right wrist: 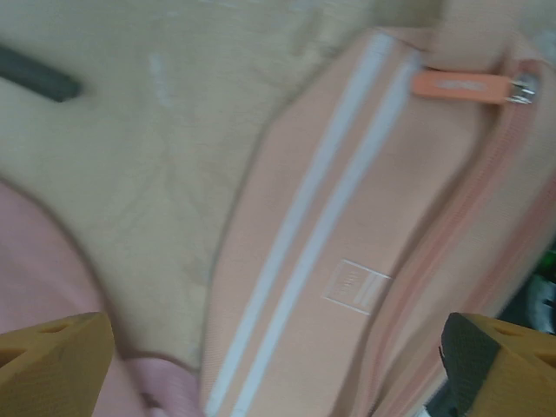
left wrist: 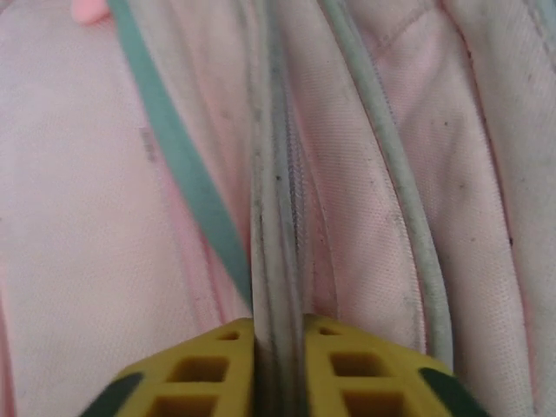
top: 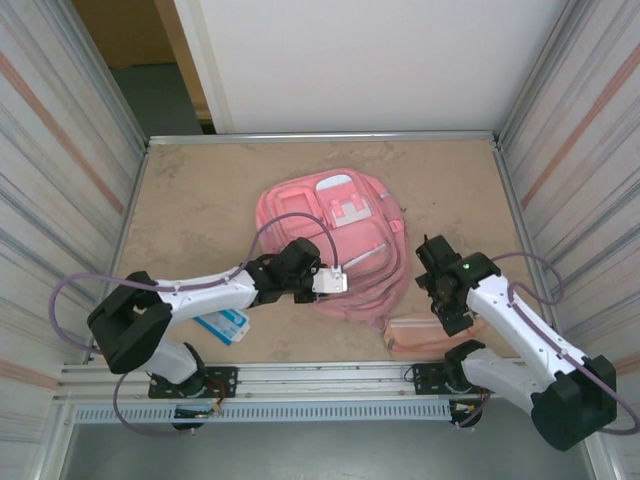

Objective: Pack the student bag

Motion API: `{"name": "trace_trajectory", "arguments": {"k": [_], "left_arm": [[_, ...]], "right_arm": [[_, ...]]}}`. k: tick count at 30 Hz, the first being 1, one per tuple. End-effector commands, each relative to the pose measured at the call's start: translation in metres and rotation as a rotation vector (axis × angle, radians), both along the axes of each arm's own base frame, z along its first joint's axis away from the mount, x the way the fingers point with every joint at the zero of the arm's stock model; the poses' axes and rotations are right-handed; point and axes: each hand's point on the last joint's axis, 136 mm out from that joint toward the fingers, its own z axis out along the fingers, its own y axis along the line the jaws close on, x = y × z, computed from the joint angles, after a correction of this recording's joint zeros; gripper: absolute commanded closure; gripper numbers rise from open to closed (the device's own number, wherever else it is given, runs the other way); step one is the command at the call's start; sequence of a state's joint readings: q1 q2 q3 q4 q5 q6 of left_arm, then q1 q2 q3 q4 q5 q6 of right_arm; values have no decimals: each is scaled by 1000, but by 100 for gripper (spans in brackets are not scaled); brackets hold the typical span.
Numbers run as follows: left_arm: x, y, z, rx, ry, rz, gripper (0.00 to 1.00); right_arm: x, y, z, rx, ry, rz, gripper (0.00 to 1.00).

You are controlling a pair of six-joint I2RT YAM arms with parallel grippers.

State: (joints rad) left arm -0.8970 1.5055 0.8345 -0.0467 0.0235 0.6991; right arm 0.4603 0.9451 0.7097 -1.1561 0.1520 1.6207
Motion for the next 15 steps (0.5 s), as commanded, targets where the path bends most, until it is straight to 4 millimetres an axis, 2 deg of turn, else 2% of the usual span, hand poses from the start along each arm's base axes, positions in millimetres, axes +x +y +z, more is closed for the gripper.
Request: {"name": "trace_trajectory", "arguments": {"k": [1,5,8,12,13,15], "left_arm": [[41,-1,36,-128,-29,146,100],[67,20,55,-263,41,301,100],[84,40,58,-328,86,393,100],[94,59,59,-439,182,448,100],[94,62,61,-480,196,454,100],[94,65,67,-538,196,455,100]], "right_arm": [[-25,-10,-5,-24,67,-91,5],[-25,0,-15,15,100,-59,5],[-23,11,-24,34,128,-30,4],[-15,22,-41,24,171,12,6],[-12,26,-45,27,183,32,7],[-10,27,-50,7,216,51,18]]}}
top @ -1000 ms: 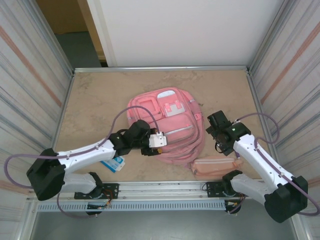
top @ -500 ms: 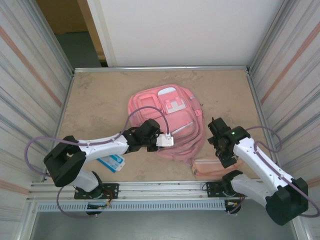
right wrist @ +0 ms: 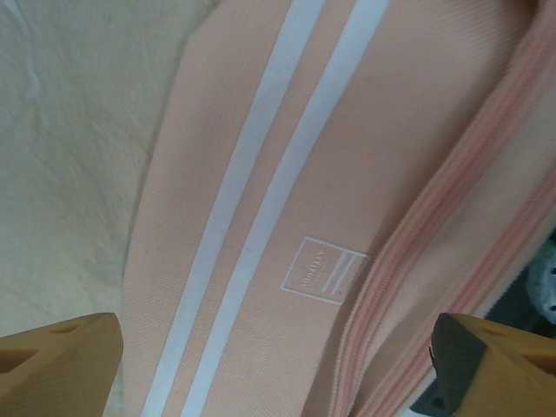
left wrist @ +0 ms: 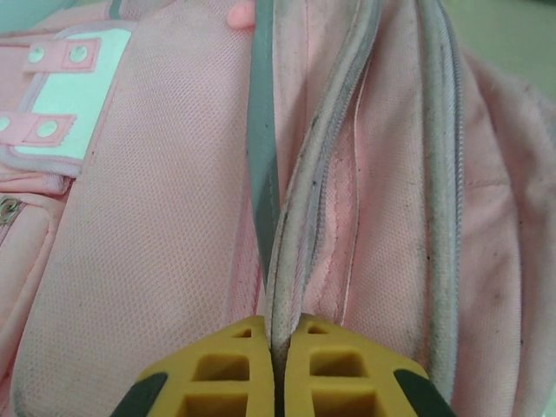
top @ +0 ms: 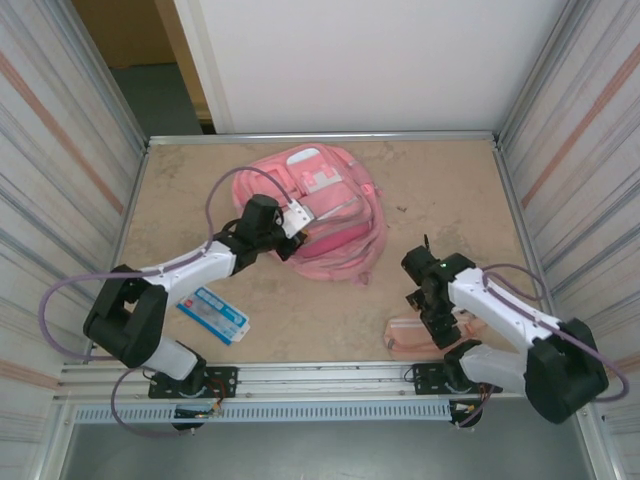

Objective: Pack the student bag

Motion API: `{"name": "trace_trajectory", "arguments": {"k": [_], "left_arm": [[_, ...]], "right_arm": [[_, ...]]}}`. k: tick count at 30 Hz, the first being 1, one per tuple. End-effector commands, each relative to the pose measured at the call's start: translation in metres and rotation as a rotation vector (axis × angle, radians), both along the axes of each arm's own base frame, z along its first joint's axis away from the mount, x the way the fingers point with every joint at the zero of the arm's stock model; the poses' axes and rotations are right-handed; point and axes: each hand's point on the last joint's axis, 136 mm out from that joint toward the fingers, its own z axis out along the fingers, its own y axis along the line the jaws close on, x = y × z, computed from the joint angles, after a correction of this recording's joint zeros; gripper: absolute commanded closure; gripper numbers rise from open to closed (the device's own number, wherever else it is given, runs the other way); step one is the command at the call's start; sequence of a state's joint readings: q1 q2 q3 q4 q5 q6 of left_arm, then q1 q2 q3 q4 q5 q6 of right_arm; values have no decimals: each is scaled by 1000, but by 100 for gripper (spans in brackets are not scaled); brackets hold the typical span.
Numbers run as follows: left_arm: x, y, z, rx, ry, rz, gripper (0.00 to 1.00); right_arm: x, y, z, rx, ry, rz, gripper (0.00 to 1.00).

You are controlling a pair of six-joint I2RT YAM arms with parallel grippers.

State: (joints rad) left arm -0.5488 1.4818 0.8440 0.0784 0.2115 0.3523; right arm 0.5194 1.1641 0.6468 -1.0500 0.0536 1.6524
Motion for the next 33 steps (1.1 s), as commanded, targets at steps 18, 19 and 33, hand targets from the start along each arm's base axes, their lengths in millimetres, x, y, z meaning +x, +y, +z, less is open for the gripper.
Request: {"name": "trace_trajectory", "arguments": {"k": [18,19,33], "left_arm": [[-16,7,56,-206,-68,13,100],[-16,9,55,-207,-68,22,100],[-17,19,60,-235,-61,40,100]], "right_arm": [[13,65,-4,-3,80,202,11],[14,69,-2,-1,74,210,10],[19,91,-30,-47,49,349,54]]}}
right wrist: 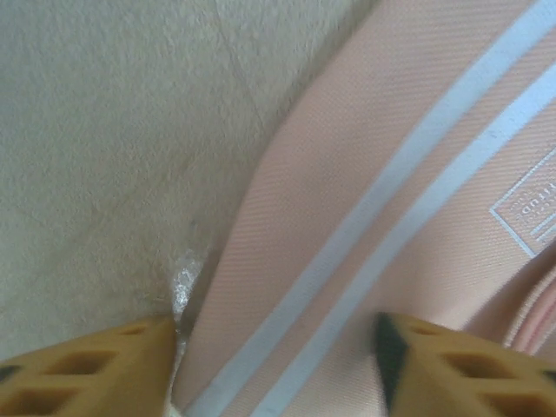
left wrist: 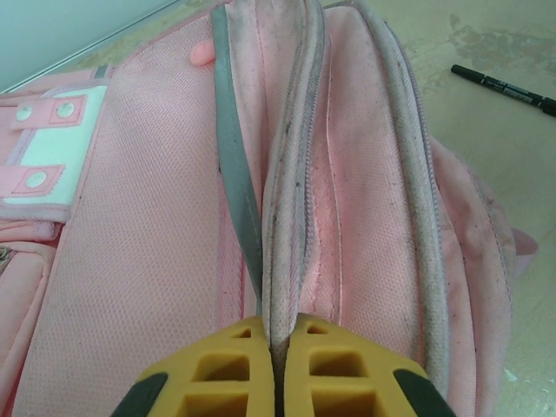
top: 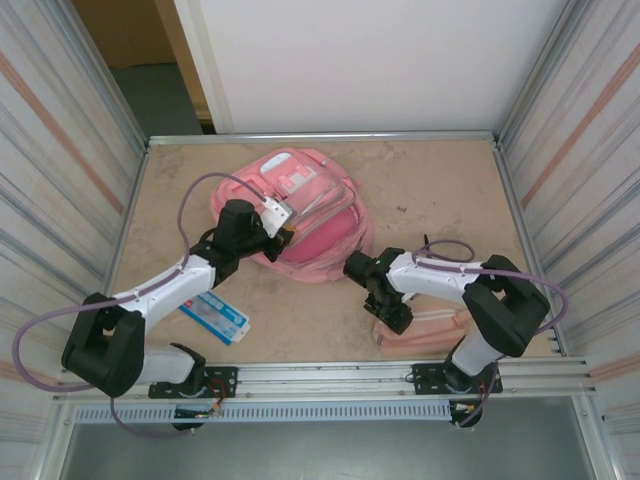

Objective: Pack the student bag

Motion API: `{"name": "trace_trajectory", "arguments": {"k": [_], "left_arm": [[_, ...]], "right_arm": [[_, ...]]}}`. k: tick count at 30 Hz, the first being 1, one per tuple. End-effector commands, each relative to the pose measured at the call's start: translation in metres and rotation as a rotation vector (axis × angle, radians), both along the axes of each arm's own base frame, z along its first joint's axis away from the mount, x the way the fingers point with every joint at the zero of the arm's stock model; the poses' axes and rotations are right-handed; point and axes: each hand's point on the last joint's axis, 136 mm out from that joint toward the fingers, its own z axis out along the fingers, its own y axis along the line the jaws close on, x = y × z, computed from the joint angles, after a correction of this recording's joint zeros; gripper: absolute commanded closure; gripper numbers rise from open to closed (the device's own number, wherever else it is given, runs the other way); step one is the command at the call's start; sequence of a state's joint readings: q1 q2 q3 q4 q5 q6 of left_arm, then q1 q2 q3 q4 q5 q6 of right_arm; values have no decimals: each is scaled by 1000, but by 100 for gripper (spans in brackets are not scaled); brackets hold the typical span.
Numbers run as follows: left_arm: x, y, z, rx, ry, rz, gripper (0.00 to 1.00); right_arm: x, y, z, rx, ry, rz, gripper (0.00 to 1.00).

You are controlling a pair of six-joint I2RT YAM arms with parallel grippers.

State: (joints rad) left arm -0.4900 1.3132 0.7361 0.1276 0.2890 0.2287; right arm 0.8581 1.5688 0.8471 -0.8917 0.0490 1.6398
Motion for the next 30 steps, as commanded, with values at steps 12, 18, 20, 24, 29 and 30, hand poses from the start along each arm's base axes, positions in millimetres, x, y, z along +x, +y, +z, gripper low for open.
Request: {"name": "trace_trajectory", "arguments": {"k": [12,18,20,24,29,30], "left_arm": [[-5,-3,44,-111,-70,-17,100],[-5,-8,62,-184,-64,-20,100],[-5,-9,68,-194,-61,-20,100],[-1,-9,82,-236,-59,-25,100],[4,-2,91,-310,-32,-13,100],[5,-1,92,-315,-29,-8,100]], "right_arm": [[18,33,62,91,-209,119,99],[48,59,130,198,-467,365,100],[57,75,154,269,-545,437,100],[74,110,184,419,-649,523,100],[99,135,206,534,-722,583,100],[103,138,209,561,-732,566,100]]}}
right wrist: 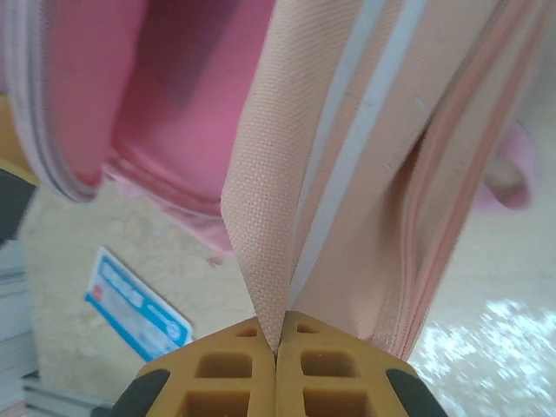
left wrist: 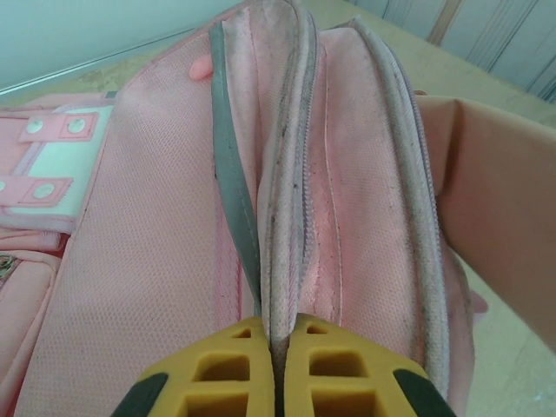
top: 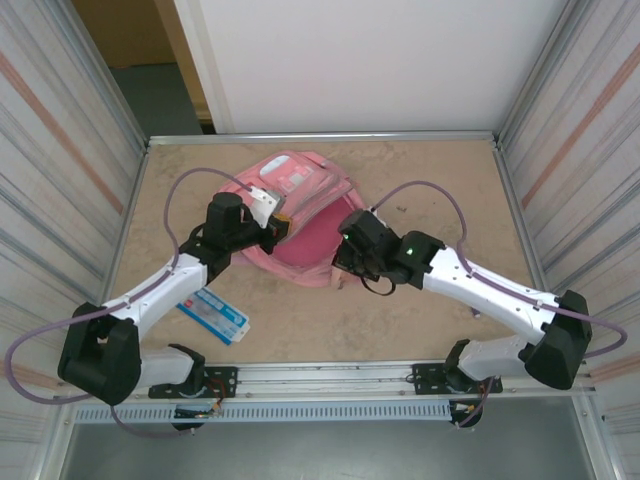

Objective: Pack the student bag

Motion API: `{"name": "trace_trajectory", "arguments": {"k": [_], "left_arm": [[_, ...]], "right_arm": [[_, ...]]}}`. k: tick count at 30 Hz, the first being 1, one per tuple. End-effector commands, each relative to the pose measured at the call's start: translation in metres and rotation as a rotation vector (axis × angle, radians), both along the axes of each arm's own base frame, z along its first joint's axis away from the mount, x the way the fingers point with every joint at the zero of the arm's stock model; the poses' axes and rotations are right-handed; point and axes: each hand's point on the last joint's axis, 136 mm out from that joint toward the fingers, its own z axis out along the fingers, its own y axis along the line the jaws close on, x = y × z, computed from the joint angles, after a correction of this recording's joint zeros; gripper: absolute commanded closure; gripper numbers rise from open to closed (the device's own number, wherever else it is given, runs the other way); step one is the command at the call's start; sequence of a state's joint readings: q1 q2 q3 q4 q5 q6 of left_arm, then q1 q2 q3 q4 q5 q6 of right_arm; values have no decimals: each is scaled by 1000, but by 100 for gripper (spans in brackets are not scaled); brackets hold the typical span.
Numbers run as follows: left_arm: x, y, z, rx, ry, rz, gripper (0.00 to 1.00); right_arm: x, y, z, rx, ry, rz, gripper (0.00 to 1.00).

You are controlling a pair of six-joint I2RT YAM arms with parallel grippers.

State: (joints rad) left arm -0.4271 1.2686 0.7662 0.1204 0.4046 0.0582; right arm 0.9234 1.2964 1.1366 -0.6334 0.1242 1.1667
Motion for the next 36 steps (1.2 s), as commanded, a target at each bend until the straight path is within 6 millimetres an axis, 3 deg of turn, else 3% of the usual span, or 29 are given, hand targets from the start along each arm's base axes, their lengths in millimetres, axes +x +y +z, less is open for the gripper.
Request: {"name": "trace_trajectory", "arguments": {"k": [1,6,12,15,16,22,25,30,31,33,35,36], "left_arm": [[3,-5,61,-141,-110,-26,100],[1,-4,64,-153,-106,-23,100],[1,2,61,-136,-109,-6,100],[4,7,58,-137,-108,9,100],[4,7,58,-142,-107,8,100],[3,7,54,-138,-99,-2,100],[1,8,59,-141,-114,-2,100],[2,8,63,-146,-128,-1,100],[2,7,64,-149,-127,-4,100],[1,5,64,-155,-120,-17,100],[1,5,62,-155,-117,-18,100],[1,5,62,-157,-116,-17,100]], "right_arm": [[22,23,29,134,-78,51,100],[52,41,28,204,-94,38,100],[68,90,-31,232,43,95,100],[79,88,-54,177,70,67,55],[82,84,-56,168,69,62,44],[73,50,-37,165,30,50,30],[62,29,-33,132,16,37,28],[58,17,-56,143,51,17,25],[58,19,-59,158,55,23,31],[61,26,-65,189,42,36,56],[64,34,-73,206,44,43,58],[67,36,-78,201,56,37,54]]}}
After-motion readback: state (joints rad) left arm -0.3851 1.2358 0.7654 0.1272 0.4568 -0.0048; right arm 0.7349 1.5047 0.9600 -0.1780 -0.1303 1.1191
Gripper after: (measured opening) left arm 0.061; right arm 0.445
